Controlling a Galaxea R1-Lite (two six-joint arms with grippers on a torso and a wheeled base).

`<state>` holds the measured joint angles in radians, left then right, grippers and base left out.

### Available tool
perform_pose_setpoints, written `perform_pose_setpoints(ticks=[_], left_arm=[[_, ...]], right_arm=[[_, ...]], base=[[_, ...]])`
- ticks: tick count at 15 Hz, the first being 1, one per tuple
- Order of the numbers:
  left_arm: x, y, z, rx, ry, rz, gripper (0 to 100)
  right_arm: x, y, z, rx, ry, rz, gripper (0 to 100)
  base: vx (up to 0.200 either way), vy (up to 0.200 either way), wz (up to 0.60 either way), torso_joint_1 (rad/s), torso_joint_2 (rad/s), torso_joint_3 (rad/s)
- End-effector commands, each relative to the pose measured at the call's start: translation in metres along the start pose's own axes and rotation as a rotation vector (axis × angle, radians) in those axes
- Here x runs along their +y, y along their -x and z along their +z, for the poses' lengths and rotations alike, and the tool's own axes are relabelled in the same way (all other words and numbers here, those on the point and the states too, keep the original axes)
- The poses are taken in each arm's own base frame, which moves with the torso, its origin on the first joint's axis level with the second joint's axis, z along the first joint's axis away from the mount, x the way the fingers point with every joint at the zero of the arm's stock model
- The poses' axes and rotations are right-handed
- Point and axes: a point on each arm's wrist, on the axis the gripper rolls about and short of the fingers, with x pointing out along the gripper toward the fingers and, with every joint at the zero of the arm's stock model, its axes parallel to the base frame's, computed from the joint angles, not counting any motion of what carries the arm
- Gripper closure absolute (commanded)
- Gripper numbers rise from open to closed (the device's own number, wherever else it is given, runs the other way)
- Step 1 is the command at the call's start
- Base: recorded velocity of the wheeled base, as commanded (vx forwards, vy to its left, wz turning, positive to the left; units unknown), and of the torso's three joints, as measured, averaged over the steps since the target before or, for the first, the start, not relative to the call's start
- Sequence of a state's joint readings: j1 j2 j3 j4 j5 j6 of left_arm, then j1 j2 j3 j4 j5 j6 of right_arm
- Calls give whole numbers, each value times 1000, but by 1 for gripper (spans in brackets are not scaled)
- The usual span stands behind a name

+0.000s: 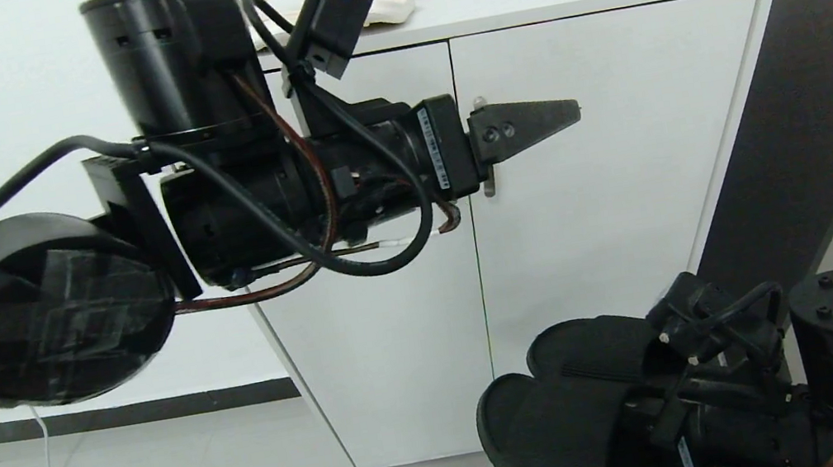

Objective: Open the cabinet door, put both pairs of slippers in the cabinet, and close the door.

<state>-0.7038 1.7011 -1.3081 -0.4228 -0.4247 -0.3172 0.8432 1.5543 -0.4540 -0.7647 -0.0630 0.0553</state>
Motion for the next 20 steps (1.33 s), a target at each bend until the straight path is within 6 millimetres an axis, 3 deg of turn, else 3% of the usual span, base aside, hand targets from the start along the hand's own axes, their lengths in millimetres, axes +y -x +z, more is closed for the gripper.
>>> perform_pose_setpoints(ticks=[1, 5, 11, 13, 20], left_arm=[[13, -20, -7, 17, 15, 12, 0], [14, -23, 4, -42, -4, 99, 0], [30, -22, -1, -21, -25, 235, 0], [44, -29, -2, -21, -20, 259, 0], [60, -54, -3, -28, -22, 257, 0]], right_arm=[[0, -1, 0, 2, 0, 0, 100], [0, -1, -1, 3, 0, -1, 100], [0, -1, -1, 6, 1, -1, 100], [0, -2, -2, 11, 0, -3, 100], [-1, -4, -3, 17, 0, -5, 100]], base=[[0, 0, 0, 0, 0, 0], [0, 0, 0, 0, 0, 0], [0, 0, 0, 0, 0, 0], [0, 0, 0, 0, 0, 0], [0, 0, 0, 0, 0, 0]])
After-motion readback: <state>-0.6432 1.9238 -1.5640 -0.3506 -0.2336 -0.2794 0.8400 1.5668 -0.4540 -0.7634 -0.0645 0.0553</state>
